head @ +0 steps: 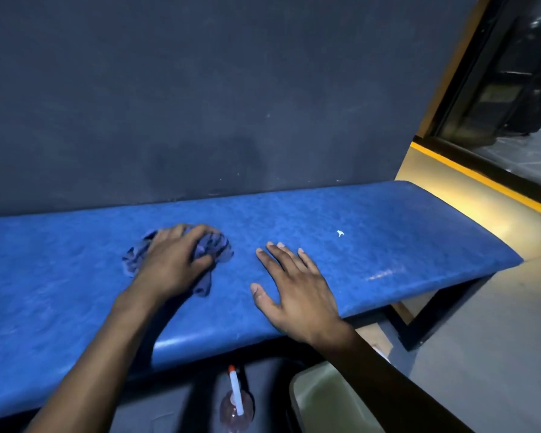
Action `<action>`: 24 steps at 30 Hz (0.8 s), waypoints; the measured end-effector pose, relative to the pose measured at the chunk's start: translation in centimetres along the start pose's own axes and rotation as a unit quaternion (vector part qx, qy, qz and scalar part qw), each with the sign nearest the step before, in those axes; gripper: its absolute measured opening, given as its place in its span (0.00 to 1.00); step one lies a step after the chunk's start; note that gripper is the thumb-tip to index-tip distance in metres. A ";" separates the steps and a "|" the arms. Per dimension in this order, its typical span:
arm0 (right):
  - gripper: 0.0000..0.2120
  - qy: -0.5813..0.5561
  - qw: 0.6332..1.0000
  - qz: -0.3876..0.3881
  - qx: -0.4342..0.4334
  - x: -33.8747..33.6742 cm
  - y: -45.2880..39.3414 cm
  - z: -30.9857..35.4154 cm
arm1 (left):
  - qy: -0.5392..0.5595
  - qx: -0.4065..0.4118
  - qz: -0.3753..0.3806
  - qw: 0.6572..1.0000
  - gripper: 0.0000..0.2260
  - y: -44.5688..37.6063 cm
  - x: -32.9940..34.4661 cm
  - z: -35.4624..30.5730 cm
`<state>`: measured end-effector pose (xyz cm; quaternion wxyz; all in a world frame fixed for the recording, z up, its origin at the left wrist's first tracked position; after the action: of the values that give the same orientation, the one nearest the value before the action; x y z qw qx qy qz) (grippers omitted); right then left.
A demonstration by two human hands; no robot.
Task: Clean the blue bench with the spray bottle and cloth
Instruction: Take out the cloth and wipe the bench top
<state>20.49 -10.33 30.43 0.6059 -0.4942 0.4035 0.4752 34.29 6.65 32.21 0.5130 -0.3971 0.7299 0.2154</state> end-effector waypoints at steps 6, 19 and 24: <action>0.32 0.000 1.000 0.002 0.002 -0.1 0.1 -0.2 | -0.036 -0.031 0.015 0.999 0.21 -5.9 1.6 -1.7; 0.31 -0.012 1.000 -0.013 0.004 0.2 -0.3 -0.4 | -0.128 -0.027 -0.024 0.991 0.24 -0.1 -2.1 0.9; 0.31 -0.011 1.000 -0.001 0.000 0.2 -0.3 -0.4 | -0.064 -0.181 -0.015 0.981 0.33 -1.5 -1.4 3.0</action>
<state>20.79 -10.72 30.17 0.6110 -0.4895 0.3957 0.4801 37.43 8.43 32.48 0.4813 -0.4795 0.6387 0.3612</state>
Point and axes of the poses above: each hand's wrist, its own y-axis away from the middle knuckle, its own x-axis out of the palm, z = x × y, the point moved 9 cm from there along -y, towards the middle knuckle, and after that the axes turned 11 degrees about z, right-handed, at the moved point
